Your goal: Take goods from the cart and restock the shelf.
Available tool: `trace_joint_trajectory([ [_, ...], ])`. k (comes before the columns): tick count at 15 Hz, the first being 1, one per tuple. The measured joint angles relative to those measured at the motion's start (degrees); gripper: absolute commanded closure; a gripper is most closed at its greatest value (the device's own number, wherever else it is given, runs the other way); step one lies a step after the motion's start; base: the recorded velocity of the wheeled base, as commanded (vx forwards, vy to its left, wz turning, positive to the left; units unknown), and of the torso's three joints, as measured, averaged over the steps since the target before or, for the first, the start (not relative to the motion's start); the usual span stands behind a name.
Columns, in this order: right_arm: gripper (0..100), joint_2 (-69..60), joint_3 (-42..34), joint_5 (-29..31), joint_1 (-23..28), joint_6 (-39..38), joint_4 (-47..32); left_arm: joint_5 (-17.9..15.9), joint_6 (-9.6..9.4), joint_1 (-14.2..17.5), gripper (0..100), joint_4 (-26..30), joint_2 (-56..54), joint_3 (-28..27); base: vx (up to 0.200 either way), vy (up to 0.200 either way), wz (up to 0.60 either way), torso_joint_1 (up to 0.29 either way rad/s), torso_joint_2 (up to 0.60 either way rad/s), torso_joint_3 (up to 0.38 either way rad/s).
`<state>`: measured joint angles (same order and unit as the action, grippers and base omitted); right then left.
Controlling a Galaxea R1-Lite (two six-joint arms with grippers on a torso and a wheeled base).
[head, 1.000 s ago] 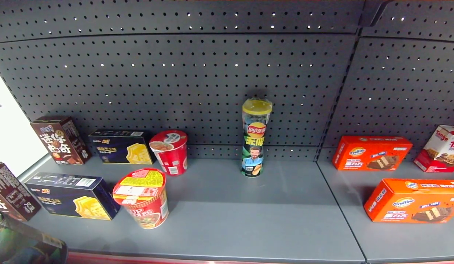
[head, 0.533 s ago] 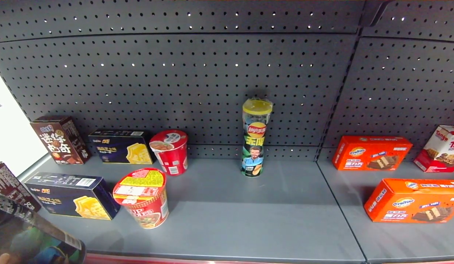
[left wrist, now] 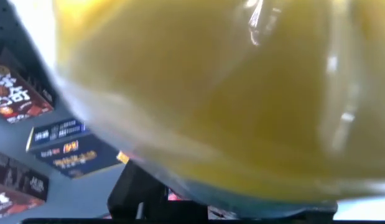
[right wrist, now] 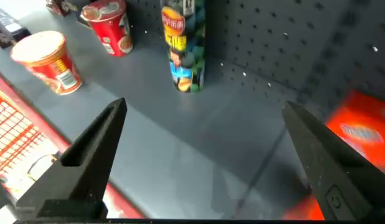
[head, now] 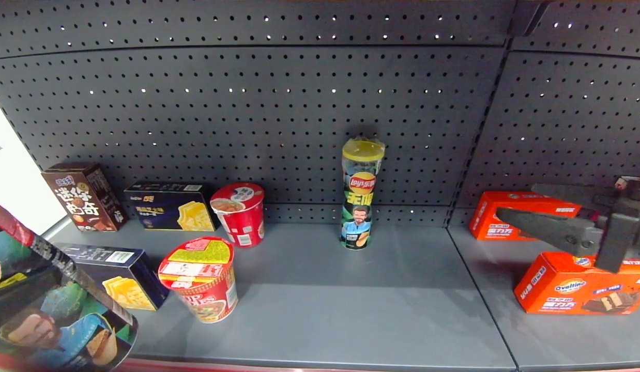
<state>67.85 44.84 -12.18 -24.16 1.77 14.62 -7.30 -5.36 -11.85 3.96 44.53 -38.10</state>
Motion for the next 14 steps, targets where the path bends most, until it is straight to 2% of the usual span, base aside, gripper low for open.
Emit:
trace_joint_trajectory([
  [2, 0, 5.0, 2.9, -0.1, -1.1, 0.5, 2.4, 0.0, -0.16, -0.1, 100, -0.4, 3.0, -1.9, 0.000, 0.000, 0.00, 0.000, 0.00, 0.000],
  [4, 0, 9.0, 6.0, -0.4, -1.7, 0.6, 3.7, -0.1, -0.13, -0.6, 100, -3.4, 5.7, -3.3, 0.000, 0.000, 0.00, 0.000, 0.00, 0.000],
  [8, 0, 15.4, 10.7, -1.2, -3.0, 3.8, 4.1, -0.2, -0.02, -5.6, 100, -3.6, 8.1, -3.6, 0.000, 0.000, 0.00, 0.000, 0.00, 0.000],
  [10, 0, 18.8, 12.5, -5.4, -3.0, 6.6, 4.2, -0.1, -0.05, -7.4, 100, -3.9, 9.2, -4.3, 0.000, 0.000, 0.00, 0.000, 0.00, 0.000],
  [12, 0, 21.8, 13.9, -9.5, -2.8, 7.2, 5.4, 0.0, -0.02, -7.9, 100, -3.6, 10.3, -5.6, 0.000, 0.000, 0.00, 0.000, 0.00, 0.000],
  [14, 0, 24.6, 14.3, -12.8, -2.7, 7.3, 9.7, 0.3, 0.06, -7.8, 100, -3.6, 11.4, -6.9, 0.000, 0.000, 0.00, 0.000, 0.00, 0.000],
])
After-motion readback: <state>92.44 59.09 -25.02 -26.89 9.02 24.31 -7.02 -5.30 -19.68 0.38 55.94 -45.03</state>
